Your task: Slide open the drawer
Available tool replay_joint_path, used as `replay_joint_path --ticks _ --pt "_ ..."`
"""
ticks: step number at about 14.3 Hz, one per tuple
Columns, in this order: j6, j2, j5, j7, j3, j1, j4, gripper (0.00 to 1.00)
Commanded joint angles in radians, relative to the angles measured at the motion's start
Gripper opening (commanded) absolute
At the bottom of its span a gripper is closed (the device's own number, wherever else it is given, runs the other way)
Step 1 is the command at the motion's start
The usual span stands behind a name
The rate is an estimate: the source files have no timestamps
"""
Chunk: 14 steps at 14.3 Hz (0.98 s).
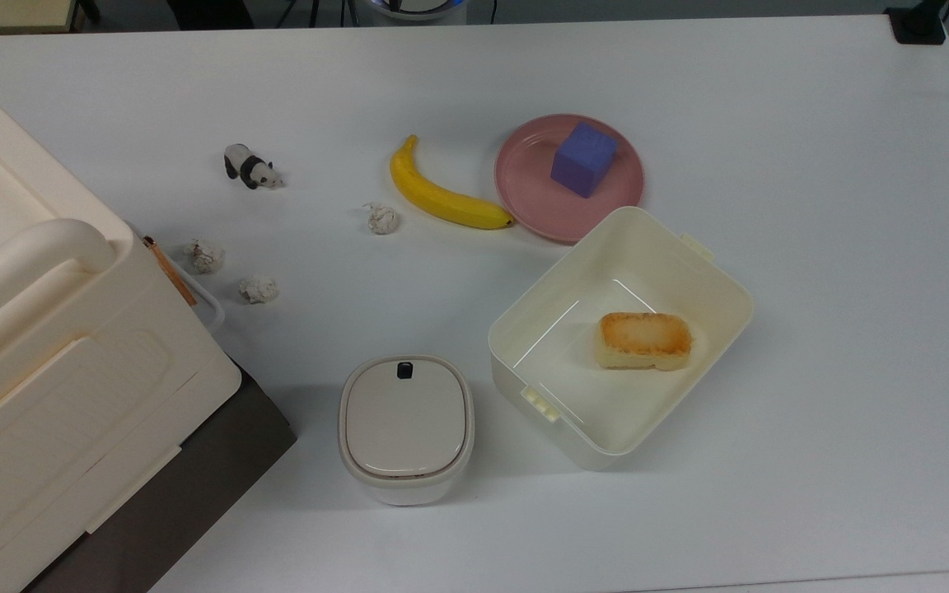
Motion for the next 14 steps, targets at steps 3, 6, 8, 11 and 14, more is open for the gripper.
replay_joint_path --ticks 3,6,8,11,14 --pt "-0.004 -0.013 0.020 0.039 -0.004 0.007 -0.014 1.00" --pt "-0.004 -0.014 0.022 0.039 -0.004 0.009 -0.017 1.00" --pt "-0.004 -0.014 0.022 0.037 -0.004 0.009 -0.020 1.00" --pt "-0.004 -0.014 0.022 0.030 -0.004 0.010 -0.020 1.00" --pt "-0.003 -0.011 0.020 0.014 -0.004 0.009 -0.022 1.00"
